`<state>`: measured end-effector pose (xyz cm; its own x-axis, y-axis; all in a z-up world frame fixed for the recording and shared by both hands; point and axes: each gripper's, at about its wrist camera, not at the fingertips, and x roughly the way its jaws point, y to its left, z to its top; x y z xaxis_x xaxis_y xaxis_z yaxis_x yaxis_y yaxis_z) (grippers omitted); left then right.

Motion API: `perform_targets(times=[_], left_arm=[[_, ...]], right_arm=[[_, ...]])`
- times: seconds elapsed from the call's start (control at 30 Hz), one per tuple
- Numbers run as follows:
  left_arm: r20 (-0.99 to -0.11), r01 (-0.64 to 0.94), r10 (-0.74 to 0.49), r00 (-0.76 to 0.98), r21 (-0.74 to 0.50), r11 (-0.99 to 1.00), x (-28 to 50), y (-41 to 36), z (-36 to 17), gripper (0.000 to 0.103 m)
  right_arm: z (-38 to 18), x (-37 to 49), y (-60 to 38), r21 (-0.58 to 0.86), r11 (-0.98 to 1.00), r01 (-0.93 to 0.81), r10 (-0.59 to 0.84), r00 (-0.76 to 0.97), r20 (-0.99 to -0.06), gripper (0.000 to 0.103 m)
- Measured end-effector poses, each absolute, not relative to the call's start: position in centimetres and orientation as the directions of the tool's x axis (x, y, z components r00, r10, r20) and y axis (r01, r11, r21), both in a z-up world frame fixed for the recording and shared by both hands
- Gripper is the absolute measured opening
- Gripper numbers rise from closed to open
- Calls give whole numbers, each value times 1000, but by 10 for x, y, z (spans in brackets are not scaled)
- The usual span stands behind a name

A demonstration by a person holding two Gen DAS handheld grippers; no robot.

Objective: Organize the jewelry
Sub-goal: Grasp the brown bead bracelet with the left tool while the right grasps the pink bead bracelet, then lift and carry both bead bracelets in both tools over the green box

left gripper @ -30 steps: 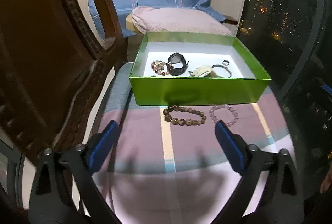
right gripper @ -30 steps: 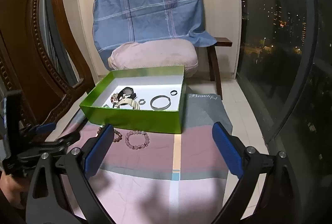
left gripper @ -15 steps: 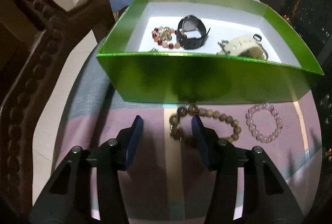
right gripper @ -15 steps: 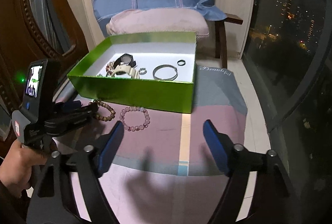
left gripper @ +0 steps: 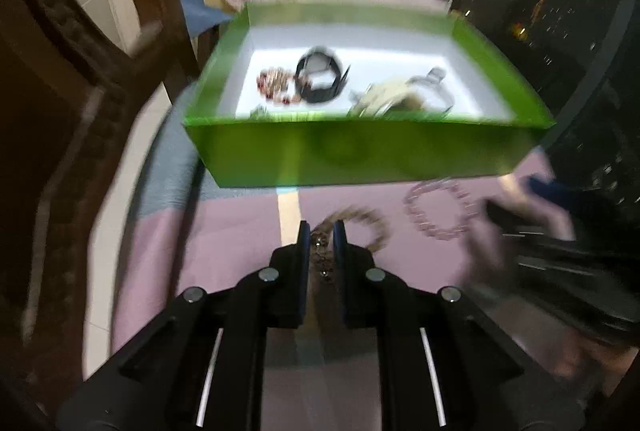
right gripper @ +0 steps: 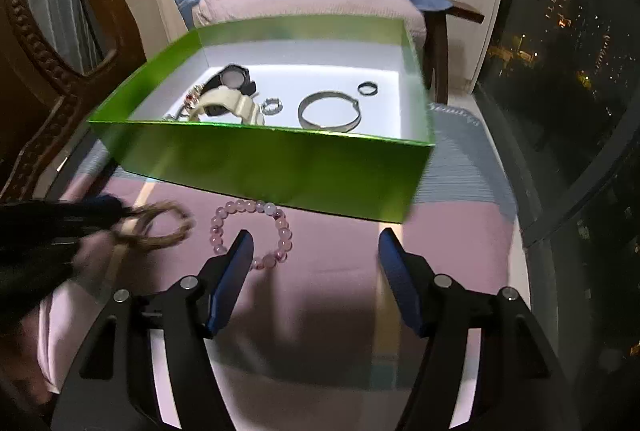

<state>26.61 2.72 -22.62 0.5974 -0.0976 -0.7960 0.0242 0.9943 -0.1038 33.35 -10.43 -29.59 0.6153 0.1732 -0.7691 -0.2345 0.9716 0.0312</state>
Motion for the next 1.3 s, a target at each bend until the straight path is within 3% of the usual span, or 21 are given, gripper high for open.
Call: perform_targets(times=[0.1,0.2,0.27,0.3,0.53,0.87,1.3], left_arm=[[-744,41,-129,656,-135,990,242,35,-192,12],[-701,54,-145,698,-150,987,222,42,-168,12],[-677,56,-142,722,-147,987,213,45,-156,12],[-672,58,-141,727,-145,988,211,46,-153,12],[-654,66,-149,742,-149,987,200,53,-142,12],[-639,67,-159,752,-166,984,192,52,-134,12],[-667,74,-162,727,-158,985,204,39,-145,12]], right_arm=[[-307,344,-98,27,969,-246,173,596,-784,57],[-316,348,-87,-25,963,-267,146,601,-786,43],[-316,346,-78,-27,955,-296,162,594,-788,15],[-316,345,-74,-32,950,-309,164,587,-793,8],[-290,322,-76,37,955,-293,213,597,-773,8],[-182,244,-127,150,939,-309,338,757,-559,8],[-186,243,-135,158,938,-309,342,749,-568,8]])
